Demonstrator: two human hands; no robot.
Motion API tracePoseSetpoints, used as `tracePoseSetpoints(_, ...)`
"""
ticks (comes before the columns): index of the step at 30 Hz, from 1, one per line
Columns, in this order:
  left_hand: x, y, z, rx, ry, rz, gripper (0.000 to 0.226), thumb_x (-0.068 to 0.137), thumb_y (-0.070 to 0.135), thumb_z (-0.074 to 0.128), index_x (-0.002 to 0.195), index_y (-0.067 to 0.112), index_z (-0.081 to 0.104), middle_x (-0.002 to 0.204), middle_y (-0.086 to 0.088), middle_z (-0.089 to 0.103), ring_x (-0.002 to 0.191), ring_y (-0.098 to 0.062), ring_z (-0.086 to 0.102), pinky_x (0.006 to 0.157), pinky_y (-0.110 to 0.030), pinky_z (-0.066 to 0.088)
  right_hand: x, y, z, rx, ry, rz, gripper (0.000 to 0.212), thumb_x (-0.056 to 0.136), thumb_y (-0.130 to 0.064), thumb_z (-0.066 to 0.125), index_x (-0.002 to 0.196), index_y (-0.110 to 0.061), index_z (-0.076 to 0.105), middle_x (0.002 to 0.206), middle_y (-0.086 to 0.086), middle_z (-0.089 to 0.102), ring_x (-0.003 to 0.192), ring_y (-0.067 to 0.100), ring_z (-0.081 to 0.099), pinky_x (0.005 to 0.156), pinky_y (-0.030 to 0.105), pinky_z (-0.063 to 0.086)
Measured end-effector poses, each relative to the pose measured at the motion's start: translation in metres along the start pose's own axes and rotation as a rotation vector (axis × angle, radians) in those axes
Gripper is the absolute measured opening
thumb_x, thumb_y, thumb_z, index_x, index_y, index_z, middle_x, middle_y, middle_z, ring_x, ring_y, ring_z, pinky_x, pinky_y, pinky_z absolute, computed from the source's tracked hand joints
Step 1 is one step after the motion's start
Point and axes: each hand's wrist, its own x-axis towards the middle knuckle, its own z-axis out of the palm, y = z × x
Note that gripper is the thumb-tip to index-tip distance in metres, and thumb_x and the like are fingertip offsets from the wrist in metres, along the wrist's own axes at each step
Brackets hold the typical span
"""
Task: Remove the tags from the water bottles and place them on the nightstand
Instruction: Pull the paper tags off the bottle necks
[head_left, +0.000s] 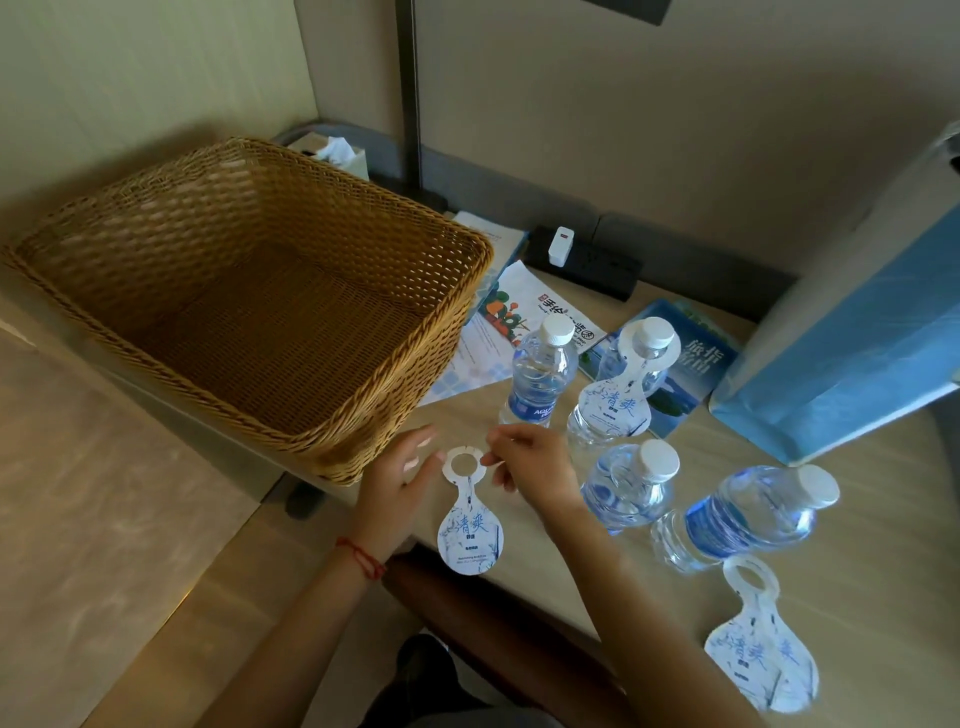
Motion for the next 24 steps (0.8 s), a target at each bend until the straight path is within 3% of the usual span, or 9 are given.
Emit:
tracePoseSetpoints(3, 0.011, 0.021, 0.003, -0.039, -0.021, 0.1, 0.031, 0.088, 0.003, 0.052, 0.119, 0.004, 0.055, 0.119, -0.001, 0.056, 0.112, -0.012, 0.052, 0.093, -0.018, 0.041, -0.022, -0.034, -0.012, 0.081, -0.047, -0.132, 0.012, 0.087, -0.004, 0.054, 0.091, -0.001, 0.065, 0.061, 0.004, 0.063, 0.038, 0.007, 0.051, 0.038, 0.018, 0.04)
tracePoseSetpoints(5, 0.021, 0.035, 0.007, -0.038, -0.012, 0.164, 0.03, 0.088, 0.004, 0.053, 0.118, 0.003, 0.056, 0.118, -0.002, 0.057, 0.109, -0.011, 0.053, 0.088, -0.005, 0.04, -0.035, -0.055, -0.021, 0.116, -0.067, -0.214, 0.011, 0.088, -0.006, 0.056, 0.089, -0.002, 0.066, 0.062, 0.006, 0.063, 0.04, 0.01, 0.051, 0.039, 0.018, 0.041)
tracePoseSetpoints(7, 0.032, 0.047, 0.011, -0.034, -0.001, 0.218, 0.029, 0.088, 0.009, 0.054, 0.117, 0.004, 0.058, 0.118, -0.002, 0.058, 0.109, -0.01, 0.054, 0.086, -0.001, 0.039, -0.045, -0.073, -0.032, 0.135, -0.076, -0.274, 0.01, 0.088, -0.009, 0.058, 0.088, -0.004, 0.067, 0.062, 0.006, 0.064, 0.041, 0.011, 0.051, 0.04, 0.018, 0.042)
tracePoseSetpoints(12, 0.062, 0.078, 0.024, -0.072, -0.016, 0.341, 0.029, 0.089, 0.012, 0.053, 0.117, 0.007, 0.057, 0.119, -0.002, 0.059, 0.109, -0.009, 0.055, 0.089, -0.008, 0.043, -0.046, -0.102, -0.07, 0.14, 0.028, -0.343, 0.011, 0.088, -0.013, 0.06, 0.079, -0.015, 0.066, 0.058, -0.001, 0.066, 0.042, 0.01, 0.053, 0.042, 0.018, 0.044)
tracePoseSetpoints(16, 0.084, 0.098, 0.038, -0.076, -0.06, 0.417, 0.03, 0.089, 0.011, 0.054, 0.119, 0.006, 0.056, 0.117, -0.001, 0.058, 0.107, -0.007, 0.055, 0.087, -0.005, 0.043, -0.028, -0.1, -0.103, 0.105, 0.175, -0.3, 0.012, 0.088, -0.014, 0.059, 0.081, -0.008, 0.067, 0.061, 0.002, 0.066, 0.039, 0.007, 0.054, 0.041, 0.016, 0.044)
tracePoseSetpoints(19, 0.106, 0.112, 0.048, -0.099, -0.12, 0.408, 0.028, 0.09, 0.014, 0.053, 0.117, 0.008, 0.058, 0.114, 0.001, 0.059, 0.105, -0.006, 0.056, 0.084, -0.005, 0.044, -0.014, -0.093, -0.124, 0.097, 0.28, -0.264, 0.015, 0.088, -0.014, 0.059, 0.074, -0.013, 0.067, 0.06, 0.001, 0.066, 0.038, 0.005, 0.054, 0.041, 0.015, 0.046)
tracePoseSetpoints(24, 0.149, 0.126, 0.056, -0.117, -0.313, 0.324, 0.027, 0.091, 0.016, 0.051, 0.116, 0.009, 0.058, 0.114, -0.002, 0.062, 0.106, -0.008, 0.058, 0.088, -0.016, 0.049, 0.004, -0.078, -0.144, 0.067, 0.399, -0.204, 0.021, 0.089, -0.016, 0.058, 0.07, -0.021, 0.065, 0.065, 0.001, 0.066, 0.039, 0.003, 0.056, 0.045, 0.015, 0.05)
